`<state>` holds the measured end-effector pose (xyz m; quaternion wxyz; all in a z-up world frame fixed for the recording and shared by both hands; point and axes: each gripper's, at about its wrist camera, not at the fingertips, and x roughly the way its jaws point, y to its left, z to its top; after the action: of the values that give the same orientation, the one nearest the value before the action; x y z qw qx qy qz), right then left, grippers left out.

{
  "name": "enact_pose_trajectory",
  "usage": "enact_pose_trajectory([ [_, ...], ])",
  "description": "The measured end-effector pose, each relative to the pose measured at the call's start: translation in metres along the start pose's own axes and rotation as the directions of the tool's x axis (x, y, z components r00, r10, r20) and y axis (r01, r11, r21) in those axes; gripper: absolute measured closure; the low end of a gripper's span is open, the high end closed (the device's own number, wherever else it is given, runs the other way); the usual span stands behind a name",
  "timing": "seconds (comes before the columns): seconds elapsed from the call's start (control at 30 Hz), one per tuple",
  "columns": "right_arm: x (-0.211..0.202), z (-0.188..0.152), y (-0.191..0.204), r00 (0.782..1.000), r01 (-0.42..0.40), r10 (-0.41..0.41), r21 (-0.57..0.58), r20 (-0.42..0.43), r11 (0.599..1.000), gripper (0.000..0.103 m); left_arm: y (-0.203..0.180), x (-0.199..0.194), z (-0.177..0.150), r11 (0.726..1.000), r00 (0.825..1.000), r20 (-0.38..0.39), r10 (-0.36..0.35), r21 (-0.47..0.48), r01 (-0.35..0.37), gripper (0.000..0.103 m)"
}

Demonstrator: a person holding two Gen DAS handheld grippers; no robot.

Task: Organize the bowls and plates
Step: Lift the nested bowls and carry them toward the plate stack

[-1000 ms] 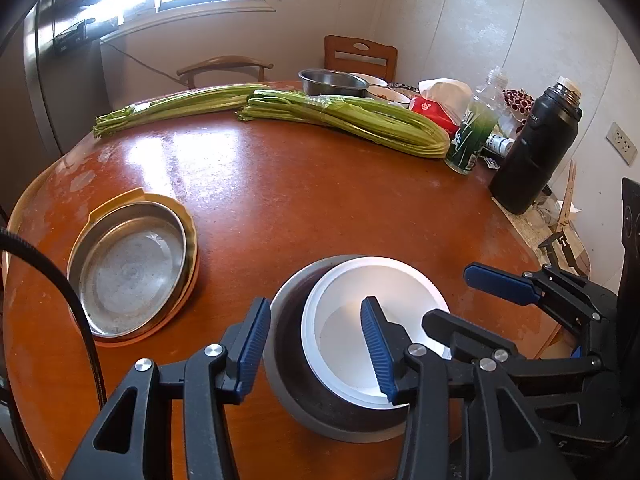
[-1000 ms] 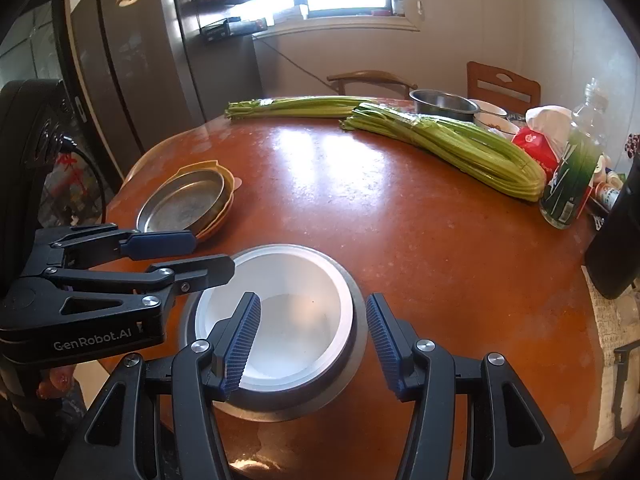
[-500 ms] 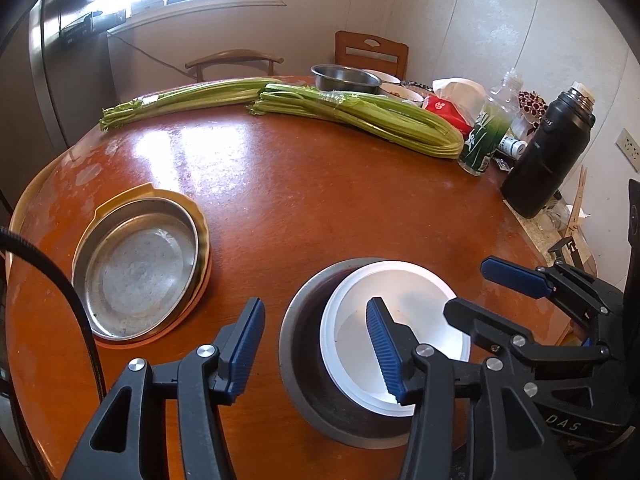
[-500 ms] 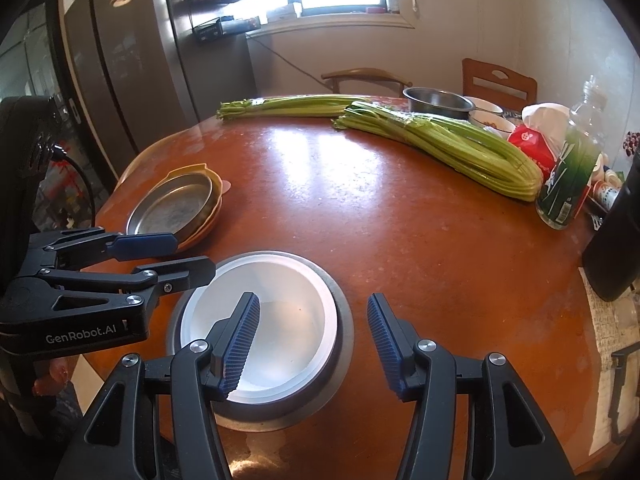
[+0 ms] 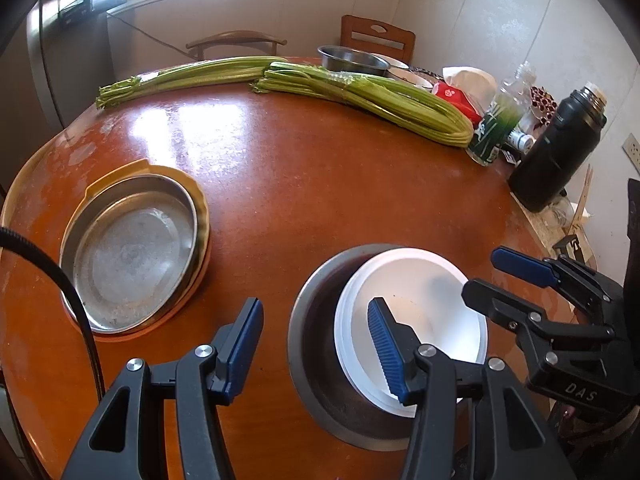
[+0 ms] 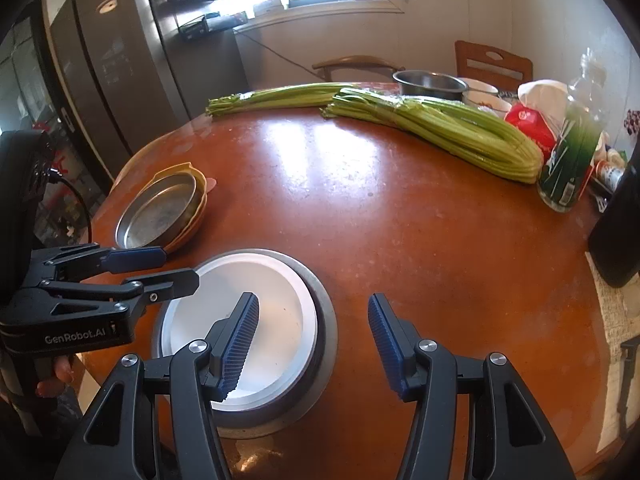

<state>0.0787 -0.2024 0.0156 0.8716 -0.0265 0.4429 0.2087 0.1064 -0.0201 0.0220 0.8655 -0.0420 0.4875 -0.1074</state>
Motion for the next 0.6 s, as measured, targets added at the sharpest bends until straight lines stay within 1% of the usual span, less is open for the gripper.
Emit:
enact_pose_trajectory([
  [0.17, 0.005, -0.007, -0.002, 1.000, -0.011, 0.012, 0.015, -0.023, 1.000, 0.044, -0.002, 0.002, -0.006, 1.000, 1.000, -0.011, -0.016, 0.006, 0.017, 0.048],
  [0.33, 0.010, -0.011, -0.002, 0.999, -0.019, 0.020, 0.029, -0.041, 0.999, 0.044, 0.004, 0.008, -0.010, 0.999, 0.999, -0.040, -0.029, -0.032, 0.028, 0.048],
  [0.4, 0.012, -0.013, -0.002, 0.998, -0.033, 0.035, 0.041, -0.051, 0.999, 0.044, 0.007, 0.011, -0.012, 0.998, 0.998, -0.051, -0.044, -0.047, 0.041, 0.048],
  [0.6, 0.019, -0.016, 0.000, 0.996, -0.037, 0.040, 0.047, -0.077, 0.998, 0.044, 0.007, 0.018, -0.015, 0.997, 0.995, -0.074, -0.061, -0.049, 0.058, 0.047],
])
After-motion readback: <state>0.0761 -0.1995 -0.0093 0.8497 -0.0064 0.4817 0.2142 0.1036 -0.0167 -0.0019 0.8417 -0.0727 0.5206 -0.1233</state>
